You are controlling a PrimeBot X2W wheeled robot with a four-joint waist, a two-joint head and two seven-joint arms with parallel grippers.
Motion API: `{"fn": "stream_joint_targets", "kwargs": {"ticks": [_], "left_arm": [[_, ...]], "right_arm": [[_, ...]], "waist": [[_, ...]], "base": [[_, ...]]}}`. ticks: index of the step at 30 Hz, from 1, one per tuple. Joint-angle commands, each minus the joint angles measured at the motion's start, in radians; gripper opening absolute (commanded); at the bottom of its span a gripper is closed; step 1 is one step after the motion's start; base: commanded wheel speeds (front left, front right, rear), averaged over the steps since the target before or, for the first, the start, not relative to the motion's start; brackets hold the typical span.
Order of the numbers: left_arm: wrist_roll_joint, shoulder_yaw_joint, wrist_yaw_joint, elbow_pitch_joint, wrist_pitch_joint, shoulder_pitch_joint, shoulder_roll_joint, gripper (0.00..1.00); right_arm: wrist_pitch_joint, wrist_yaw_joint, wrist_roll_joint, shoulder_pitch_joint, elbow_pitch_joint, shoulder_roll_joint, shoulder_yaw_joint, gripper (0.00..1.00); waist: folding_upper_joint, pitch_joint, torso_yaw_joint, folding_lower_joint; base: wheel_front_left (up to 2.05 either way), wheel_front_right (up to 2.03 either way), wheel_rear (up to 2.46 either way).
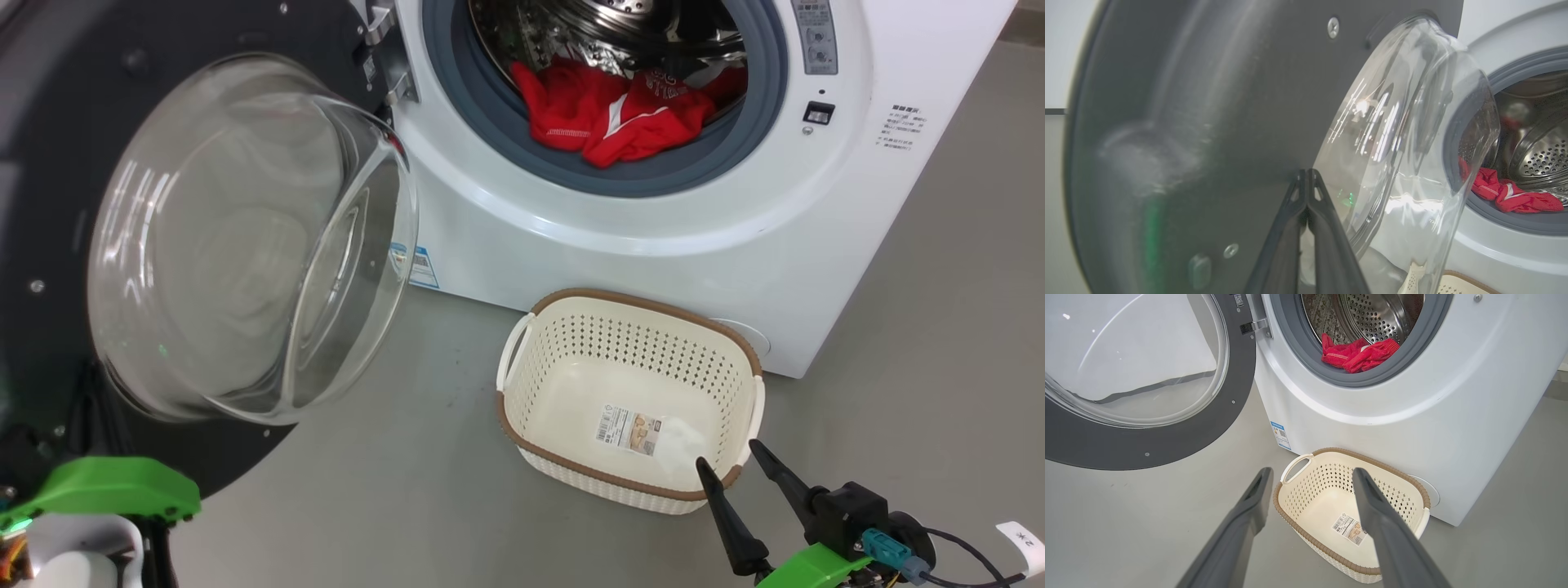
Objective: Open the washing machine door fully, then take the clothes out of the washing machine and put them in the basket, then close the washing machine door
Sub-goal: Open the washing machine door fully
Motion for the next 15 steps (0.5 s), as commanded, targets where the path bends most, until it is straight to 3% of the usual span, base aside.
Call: {"fn": "stream_joint_targets", "kwargs": {"ticks": [1, 15], "left_arm": [[-0.011, 0.053, -0.003, -0.005, -0.010, -0.053, 0.056, 0.00], [-0.037, 0.094, -0.032, 0.168, -0.034, -0.194, 0.111, 0.00]], "right_arm": [[-0.006, 0.000, -0.013, -0.036, -0.019, -0.006, 0.026, 1.00], [-0.006, 0.000, -0.015, -0.047, -0.014, -0.056, 0.088, 1.00]], "waist": [[0.0000, 0.006, 0.002, 0.0000], [0.0000, 0.046, 0.004, 0.0000]], "base": [[0.00, 0.00, 0.00], [0.00, 0.00, 0.00]]}}
